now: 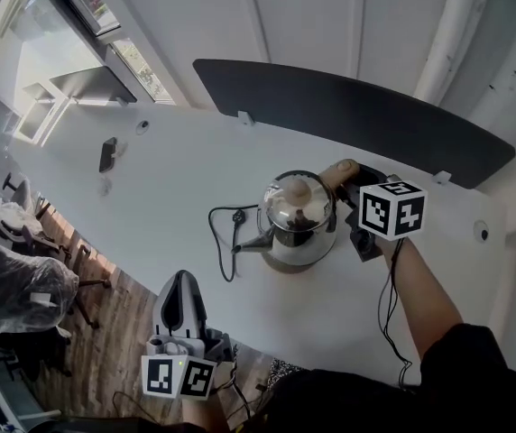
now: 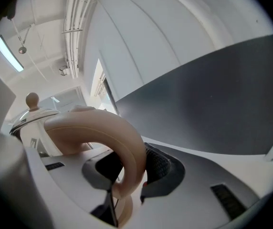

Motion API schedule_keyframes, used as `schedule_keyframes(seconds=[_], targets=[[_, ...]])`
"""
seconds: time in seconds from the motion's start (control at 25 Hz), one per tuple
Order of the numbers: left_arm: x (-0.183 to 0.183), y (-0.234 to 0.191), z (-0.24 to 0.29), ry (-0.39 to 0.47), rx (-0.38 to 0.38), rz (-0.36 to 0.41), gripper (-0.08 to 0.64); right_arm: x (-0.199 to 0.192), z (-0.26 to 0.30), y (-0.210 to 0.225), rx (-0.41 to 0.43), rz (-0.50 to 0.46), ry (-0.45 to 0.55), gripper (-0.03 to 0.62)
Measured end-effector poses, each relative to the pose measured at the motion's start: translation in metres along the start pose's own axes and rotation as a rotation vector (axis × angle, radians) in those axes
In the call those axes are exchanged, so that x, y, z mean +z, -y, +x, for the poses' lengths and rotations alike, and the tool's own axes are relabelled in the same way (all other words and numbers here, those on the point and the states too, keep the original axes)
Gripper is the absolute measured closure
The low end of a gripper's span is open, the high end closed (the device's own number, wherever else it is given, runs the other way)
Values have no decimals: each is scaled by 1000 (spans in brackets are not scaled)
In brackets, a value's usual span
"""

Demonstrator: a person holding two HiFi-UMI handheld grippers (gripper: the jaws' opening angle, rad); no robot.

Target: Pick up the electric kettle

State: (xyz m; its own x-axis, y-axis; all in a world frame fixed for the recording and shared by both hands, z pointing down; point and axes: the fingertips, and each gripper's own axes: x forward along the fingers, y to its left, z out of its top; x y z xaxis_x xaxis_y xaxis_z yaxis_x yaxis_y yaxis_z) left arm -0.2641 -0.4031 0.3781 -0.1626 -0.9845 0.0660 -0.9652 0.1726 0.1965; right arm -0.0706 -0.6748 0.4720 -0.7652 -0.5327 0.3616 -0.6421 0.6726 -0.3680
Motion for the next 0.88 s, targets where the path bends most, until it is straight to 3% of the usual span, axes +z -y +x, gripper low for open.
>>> schedule_keyframes(seconds=[0.2,0.36,0.56,0.88], targets=[[14,35,-22,23,-42,2,558,30,-76,9,-107,16,74,479],[19,53,-35,43,-57,-4,558,42,-124,9,-143,29,117,479],[16,49,-23,49,-18,37,558,42,-135,6,-166,53,140,479],[24,85,-69,90,-77,22,558,25,-214,-13,-258,106,149,479]])
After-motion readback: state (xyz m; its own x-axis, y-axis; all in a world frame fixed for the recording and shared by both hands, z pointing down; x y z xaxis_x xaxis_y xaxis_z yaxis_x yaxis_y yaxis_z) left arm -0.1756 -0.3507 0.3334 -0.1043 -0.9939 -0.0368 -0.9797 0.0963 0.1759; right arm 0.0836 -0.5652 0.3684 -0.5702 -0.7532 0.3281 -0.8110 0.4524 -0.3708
